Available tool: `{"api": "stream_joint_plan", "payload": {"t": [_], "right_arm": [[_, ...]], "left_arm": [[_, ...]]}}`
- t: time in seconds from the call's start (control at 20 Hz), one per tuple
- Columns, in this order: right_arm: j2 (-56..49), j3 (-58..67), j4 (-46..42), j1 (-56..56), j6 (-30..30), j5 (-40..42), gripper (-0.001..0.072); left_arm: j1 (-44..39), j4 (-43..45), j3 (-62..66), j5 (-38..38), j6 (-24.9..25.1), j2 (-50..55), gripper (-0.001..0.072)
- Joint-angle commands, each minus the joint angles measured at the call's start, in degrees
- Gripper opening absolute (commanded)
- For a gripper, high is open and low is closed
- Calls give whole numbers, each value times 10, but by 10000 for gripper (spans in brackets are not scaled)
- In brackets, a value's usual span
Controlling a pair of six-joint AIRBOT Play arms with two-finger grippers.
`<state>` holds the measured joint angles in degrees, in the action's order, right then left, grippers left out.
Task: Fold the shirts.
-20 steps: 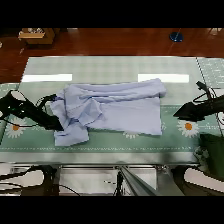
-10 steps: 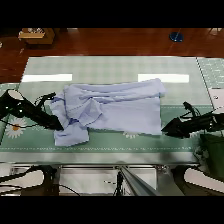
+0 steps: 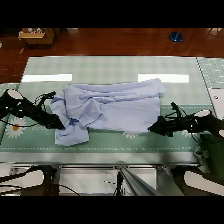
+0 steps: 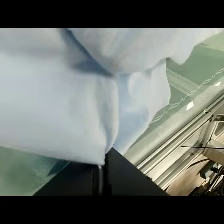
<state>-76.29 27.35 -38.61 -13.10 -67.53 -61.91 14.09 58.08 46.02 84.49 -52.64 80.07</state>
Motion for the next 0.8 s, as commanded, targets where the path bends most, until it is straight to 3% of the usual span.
{"api": "stream_joint_plan", "payload": {"t": [0.0,0.2,0.4,0.65,0.75], "right_arm": [[0,-3,36,14,-4,70,21],[18,-3,42,14,40,31,20],[122,20,42,14,53,-7,20],[291,175,41,14,-3,-43,19],[335,261,36,14,-32,-38,19]], "left_arm": [[1,-3,0,7,6,0,28],[1,-9,1,7,10,-9,27],[1,-73,49,11,23,-72,26],[1,-218,206,3,20,-205,27],[1,-234,284,-31,0,-256,27]]}}
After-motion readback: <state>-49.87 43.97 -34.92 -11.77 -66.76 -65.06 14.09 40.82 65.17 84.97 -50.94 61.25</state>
